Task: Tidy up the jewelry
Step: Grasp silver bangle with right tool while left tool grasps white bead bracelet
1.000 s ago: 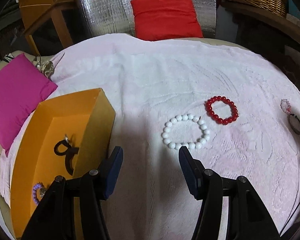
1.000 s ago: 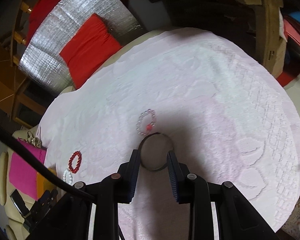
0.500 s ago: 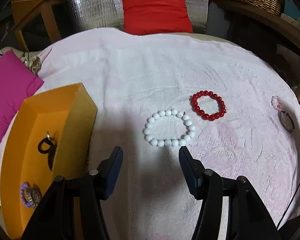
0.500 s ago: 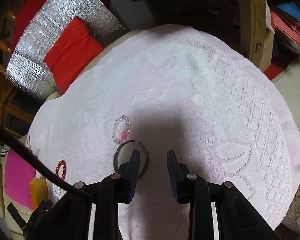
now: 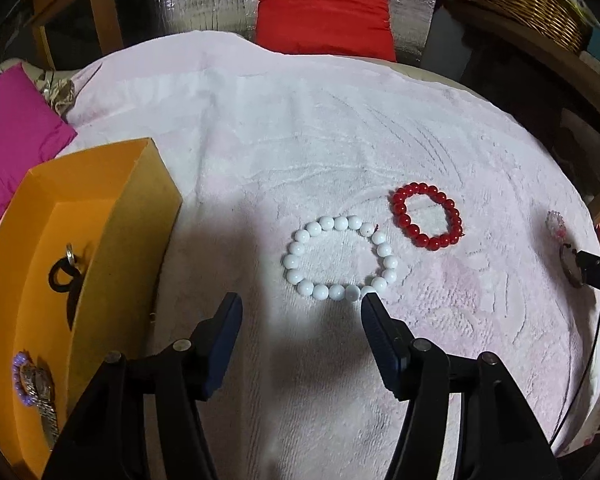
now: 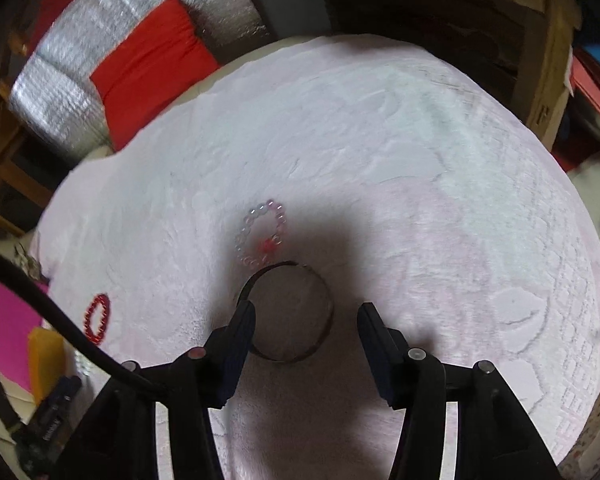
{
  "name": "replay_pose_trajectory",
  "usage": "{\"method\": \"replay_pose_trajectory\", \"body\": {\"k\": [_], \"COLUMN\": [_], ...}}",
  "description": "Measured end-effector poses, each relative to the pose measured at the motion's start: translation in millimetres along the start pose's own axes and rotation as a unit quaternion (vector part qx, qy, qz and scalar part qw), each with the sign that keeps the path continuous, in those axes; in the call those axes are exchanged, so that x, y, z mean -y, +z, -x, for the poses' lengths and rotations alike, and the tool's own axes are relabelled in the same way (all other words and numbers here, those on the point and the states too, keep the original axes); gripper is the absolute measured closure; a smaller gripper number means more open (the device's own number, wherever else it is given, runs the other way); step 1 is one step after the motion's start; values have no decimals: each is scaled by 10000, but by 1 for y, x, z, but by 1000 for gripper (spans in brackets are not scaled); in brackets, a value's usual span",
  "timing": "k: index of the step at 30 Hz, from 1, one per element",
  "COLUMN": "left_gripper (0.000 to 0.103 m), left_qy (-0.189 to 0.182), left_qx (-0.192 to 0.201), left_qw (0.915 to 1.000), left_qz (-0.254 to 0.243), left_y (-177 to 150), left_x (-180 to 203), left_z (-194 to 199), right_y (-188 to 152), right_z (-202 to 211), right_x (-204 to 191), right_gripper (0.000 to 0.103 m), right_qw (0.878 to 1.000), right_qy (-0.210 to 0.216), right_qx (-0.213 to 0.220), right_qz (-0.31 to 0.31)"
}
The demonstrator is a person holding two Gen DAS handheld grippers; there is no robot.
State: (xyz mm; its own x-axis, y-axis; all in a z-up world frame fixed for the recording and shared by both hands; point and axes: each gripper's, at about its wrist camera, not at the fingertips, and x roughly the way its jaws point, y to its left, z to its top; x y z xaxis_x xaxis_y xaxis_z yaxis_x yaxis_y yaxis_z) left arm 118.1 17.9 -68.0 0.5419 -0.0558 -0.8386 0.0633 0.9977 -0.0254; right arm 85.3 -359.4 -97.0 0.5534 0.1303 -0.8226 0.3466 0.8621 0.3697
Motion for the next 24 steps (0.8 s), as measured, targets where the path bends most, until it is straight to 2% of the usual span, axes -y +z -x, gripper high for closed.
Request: {"method": "replay_pose_trajectory", "body": {"k": [3,6,10,19,24], "left_gripper": [40,37,35,31,30], "left_qy": [17,1,-54,-296,-204], "left_qx": [7,29,55,93,-11], "left_qw": [10000,10000,10000,9994,9996], "left_qz": [-9,5,10,-130,-181], "left_y": [2,3,7,12,12], "left_x": [0,2,5,25,29], "left_z": [-3,-6,-11,-19,-28], "right_y": [-4,-8,-12,-16,-16], "right_z": [-5,-11,-14,-12,-15], "right_x": [-17,-30,-42,-44,-46], "right_gripper": [39,37,40,40,40], "right_qw": [9992,9969,9930,9916,9916], "right_qy": [-250,-539,-826,-885,-905], "right_qx": [100,181,426,519,516], "right_qz": [285,547,729,783,772]}}
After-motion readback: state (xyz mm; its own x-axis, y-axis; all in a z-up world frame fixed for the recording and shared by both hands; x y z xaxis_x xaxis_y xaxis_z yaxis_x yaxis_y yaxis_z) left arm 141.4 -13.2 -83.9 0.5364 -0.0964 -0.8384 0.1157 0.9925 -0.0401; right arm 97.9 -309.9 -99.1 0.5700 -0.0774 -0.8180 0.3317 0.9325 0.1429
